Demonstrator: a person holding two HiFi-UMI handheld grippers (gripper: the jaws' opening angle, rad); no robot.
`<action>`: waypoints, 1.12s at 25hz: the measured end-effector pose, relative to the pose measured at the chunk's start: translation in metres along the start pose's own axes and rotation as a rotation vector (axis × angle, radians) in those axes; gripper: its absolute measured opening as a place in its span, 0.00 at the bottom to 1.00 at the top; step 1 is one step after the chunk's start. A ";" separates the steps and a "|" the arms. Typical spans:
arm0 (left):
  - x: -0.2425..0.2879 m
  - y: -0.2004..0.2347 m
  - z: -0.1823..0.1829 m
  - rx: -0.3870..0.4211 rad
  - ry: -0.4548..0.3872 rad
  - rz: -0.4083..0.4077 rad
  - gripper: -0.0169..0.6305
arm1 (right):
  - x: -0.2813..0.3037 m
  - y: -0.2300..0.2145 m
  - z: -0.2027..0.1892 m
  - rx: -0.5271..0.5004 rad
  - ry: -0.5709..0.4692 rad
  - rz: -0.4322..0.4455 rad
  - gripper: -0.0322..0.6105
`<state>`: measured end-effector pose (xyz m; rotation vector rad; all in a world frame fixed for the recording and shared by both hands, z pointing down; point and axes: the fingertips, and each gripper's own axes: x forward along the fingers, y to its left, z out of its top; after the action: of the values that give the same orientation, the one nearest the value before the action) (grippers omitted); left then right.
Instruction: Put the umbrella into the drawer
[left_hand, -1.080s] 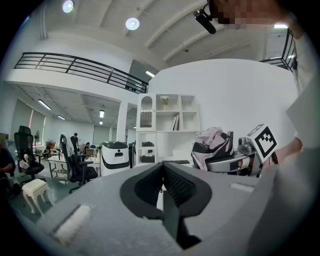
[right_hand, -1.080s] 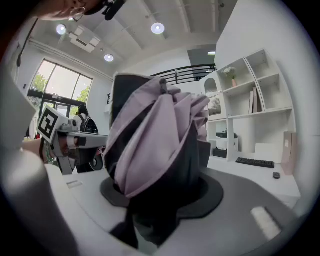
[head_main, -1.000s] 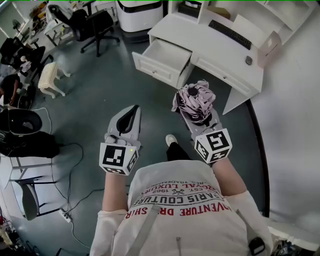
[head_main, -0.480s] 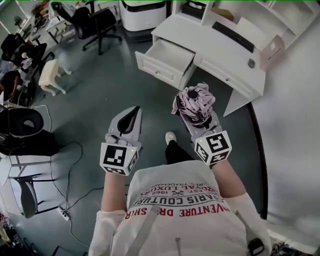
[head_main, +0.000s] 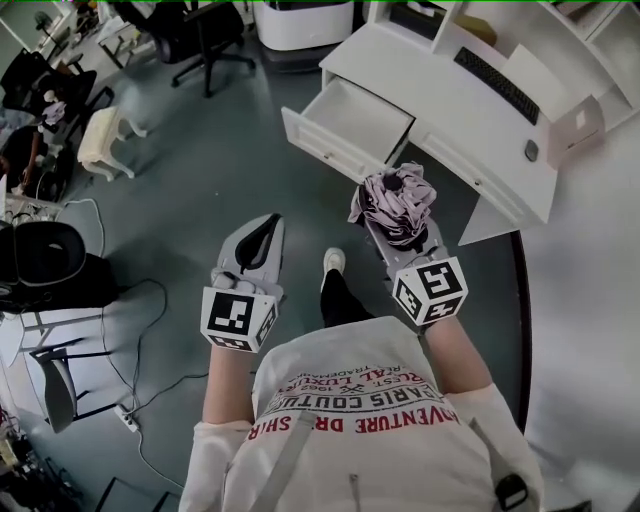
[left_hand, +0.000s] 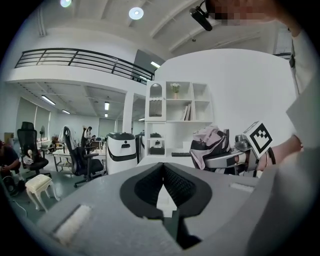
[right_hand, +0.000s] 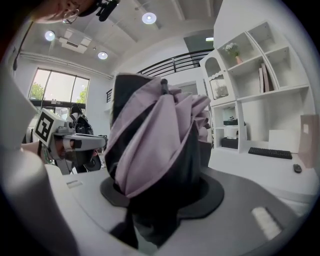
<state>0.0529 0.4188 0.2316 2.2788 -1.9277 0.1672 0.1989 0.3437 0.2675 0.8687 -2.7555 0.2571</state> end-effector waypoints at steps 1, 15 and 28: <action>0.013 0.011 0.000 -0.005 0.006 0.006 0.04 | 0.016 -0.009 0.002 0.006 0.007 0.003 0.37; 0.212 0.121 0.067 0.019 -0.051 -0.025 0.04 | 0.194 -0.129 0.077 -0.044 0.012 0.021 0.38; 0.353 0.161 0.068 -0.002 -0.037 -0.270 0.04 | 0.277 -0.204 0.064 0.022 0.124 -0.116 0.38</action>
<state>-0.0475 0.0381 0.2359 2.5262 -1.6117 0.0911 0.0861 0.0144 0.3026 0.9791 -2.5827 0.3090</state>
